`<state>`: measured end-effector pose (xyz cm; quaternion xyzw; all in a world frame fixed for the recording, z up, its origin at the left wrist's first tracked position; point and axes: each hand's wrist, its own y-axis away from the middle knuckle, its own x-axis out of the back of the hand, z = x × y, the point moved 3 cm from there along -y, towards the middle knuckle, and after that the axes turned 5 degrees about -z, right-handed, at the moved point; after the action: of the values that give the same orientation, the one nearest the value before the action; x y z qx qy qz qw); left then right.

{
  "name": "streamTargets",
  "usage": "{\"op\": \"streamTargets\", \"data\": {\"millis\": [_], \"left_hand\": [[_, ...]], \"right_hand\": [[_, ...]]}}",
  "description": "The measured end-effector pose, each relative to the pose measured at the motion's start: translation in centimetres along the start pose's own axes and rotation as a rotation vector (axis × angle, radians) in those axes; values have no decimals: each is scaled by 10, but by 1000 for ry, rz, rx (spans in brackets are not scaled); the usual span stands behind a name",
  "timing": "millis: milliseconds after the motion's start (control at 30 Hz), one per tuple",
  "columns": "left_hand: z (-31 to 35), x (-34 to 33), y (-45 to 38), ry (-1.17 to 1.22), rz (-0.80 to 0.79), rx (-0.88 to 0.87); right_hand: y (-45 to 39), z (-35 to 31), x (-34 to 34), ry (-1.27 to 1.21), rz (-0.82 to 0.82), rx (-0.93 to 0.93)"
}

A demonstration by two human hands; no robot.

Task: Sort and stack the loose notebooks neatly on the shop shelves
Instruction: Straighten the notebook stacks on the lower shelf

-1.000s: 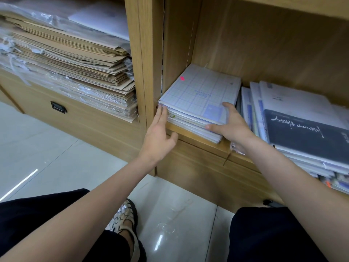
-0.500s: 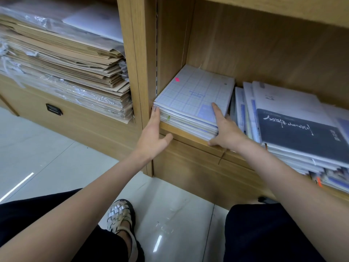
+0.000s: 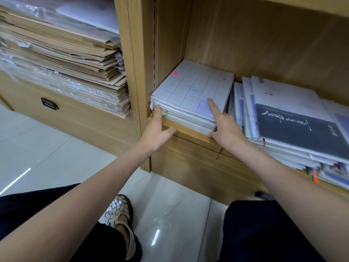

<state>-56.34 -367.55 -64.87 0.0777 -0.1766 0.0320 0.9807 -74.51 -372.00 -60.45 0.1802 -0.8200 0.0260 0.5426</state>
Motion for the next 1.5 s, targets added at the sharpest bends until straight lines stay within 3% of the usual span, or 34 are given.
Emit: {"op": "streamTargets", "data": {"millis": [200,433,733,1067,1200,1333,1500], "left_hand": [[3,0,2,-67,23,-11],[2,-2,3,-94,-21,-78],[22,11,26,-256,235,-152],[90,-37,21,-337,-55,-337],[111,-93,12,-392,-162,-433],[104,-137,5,-563,-355,-380],[99,-145,0,-484,-329,-344]], "right_hand": [[-10,0,8,-40,-110,-42],[-13,1,14,-60,-102,-19],[-4,-8,34,5,-197,-29],[54,47,102,-255,85,-34],[90,99,130,-104,279,-119],[109,152,134,-132,109,-312],[104,167,124,28,-35,-355]]}}
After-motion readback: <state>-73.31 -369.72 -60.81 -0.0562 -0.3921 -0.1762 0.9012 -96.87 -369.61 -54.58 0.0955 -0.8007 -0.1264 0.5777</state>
